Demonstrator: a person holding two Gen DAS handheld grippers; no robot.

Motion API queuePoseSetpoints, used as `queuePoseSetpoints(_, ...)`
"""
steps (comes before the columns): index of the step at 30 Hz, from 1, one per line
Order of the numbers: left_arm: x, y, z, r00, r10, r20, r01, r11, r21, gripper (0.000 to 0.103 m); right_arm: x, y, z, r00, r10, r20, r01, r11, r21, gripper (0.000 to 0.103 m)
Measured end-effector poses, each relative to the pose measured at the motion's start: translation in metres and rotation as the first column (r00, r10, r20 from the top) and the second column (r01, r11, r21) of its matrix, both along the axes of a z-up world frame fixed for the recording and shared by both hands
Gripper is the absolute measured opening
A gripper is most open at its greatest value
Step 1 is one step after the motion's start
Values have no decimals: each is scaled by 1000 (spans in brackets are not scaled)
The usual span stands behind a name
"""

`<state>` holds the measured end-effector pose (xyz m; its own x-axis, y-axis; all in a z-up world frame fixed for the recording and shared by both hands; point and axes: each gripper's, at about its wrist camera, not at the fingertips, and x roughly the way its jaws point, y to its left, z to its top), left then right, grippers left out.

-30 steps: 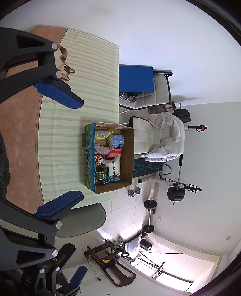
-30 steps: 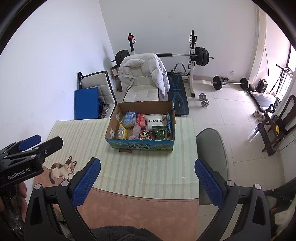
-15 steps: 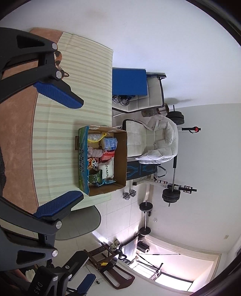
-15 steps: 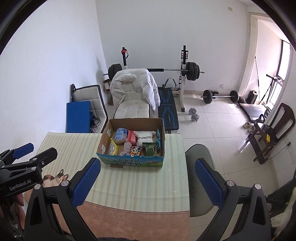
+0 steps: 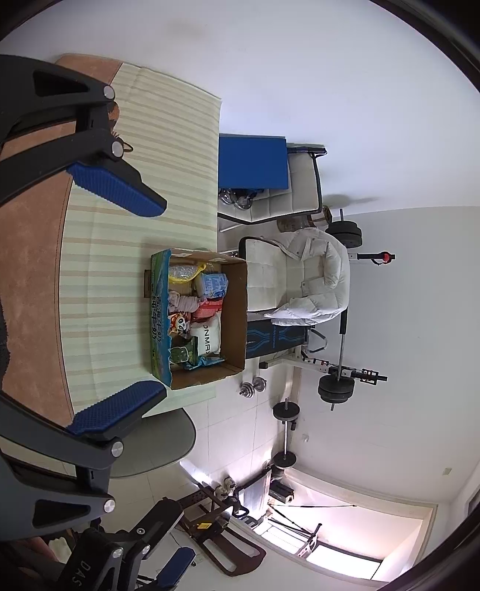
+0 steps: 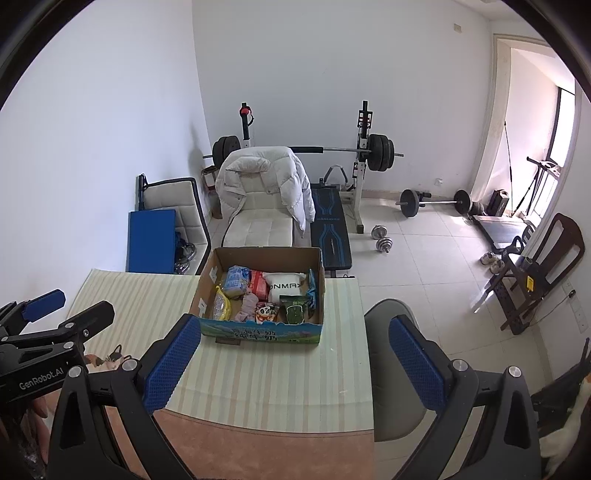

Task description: Organize soft objects

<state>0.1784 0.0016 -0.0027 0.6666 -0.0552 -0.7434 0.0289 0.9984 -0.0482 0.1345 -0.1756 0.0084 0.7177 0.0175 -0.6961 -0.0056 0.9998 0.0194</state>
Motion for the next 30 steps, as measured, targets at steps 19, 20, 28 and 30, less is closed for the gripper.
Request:
queuePoseSetpoints(19, 1, -2, 6, 1000, -2, 7, 2, 1000, 2, 91, -1, -3, 1, 1000, -12, 8, 12, 1000, -2, 103)
queuePoseSetpoints(20, 1, -1, 6, 1000, -3, 7, 3, 1000, 1, 91, 0, -2, 2, 1000, -10, 7, 10, 1000, -3, 103)
queuePoseSetpoints(28, -1, -5, 7, 1000, -13, 10, 13, 1000, 3, 91, 1, 2, 1, 1000, -4, 6, 5, 1000, -6, 103)
queuePoseSetpoints(30, -1, -5, 7, 1000, -11, 11, 11, 1000, 3, 91, 0, 3, 2, 1000, -7, 10, 7, 1000, -9, 103)
